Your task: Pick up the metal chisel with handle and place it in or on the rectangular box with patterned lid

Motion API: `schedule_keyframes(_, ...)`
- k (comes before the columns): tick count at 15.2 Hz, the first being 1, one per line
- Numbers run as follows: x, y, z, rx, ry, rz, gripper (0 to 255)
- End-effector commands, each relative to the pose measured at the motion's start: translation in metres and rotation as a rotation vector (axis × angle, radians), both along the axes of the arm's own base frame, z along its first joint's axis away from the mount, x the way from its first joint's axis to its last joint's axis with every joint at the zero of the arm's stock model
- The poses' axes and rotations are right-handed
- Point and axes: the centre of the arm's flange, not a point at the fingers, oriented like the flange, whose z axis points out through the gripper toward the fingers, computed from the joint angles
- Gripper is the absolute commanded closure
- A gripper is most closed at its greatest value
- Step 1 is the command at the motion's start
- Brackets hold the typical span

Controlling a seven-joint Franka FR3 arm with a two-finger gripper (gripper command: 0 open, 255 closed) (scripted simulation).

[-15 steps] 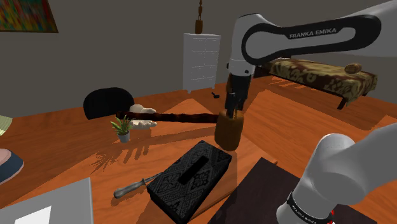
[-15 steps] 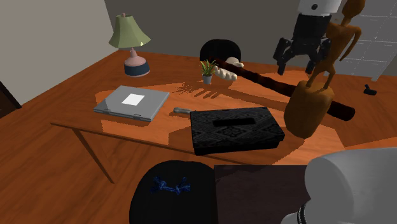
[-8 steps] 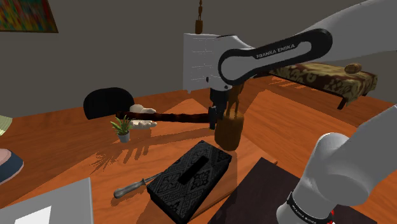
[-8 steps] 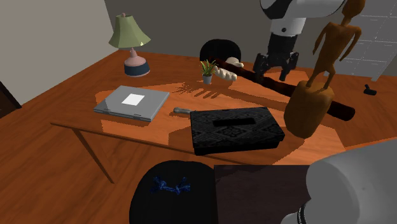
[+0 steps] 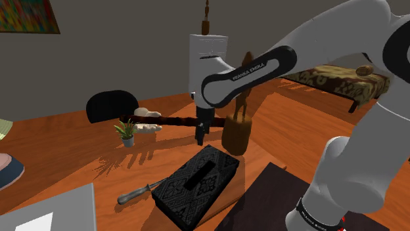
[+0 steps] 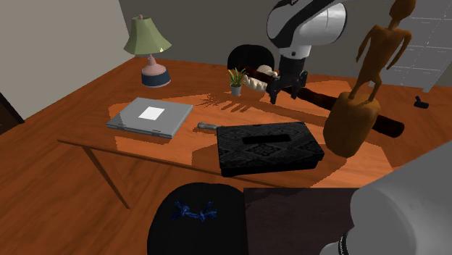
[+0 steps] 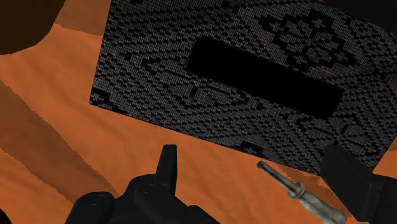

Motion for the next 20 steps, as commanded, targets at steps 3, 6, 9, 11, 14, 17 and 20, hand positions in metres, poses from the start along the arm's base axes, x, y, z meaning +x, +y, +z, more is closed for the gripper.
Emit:
schedule_keyframes(3, 0.026, 0.035, -0.035, 0.007, -0.015, 0.093, 0)
schedule_keyframes(6, 0.043, 0.060, -0.059, 0.012, -0.026, 0.161, 0)
schedule_keyframes(9, 0.058, 0.087, -0.082, 0.017, -0.036, 0.229, 0)
schedule_keyframes(11, 0.067, 0.105, -0.098, 0.020, -0.043, 0.275, 0)
schedule_keyframes(14, 0.079, 0.133, -0.121, 0.025, -0.054, 0.343, 0)
schedule_keyframes(17, 0.089, 0.162, -0.144, 0.030, -0.065, 0.412, 0)
schedule_keyframes(20, 0.098, 0.192, -0.167, 0.034, -0.075, 0.480, 0)
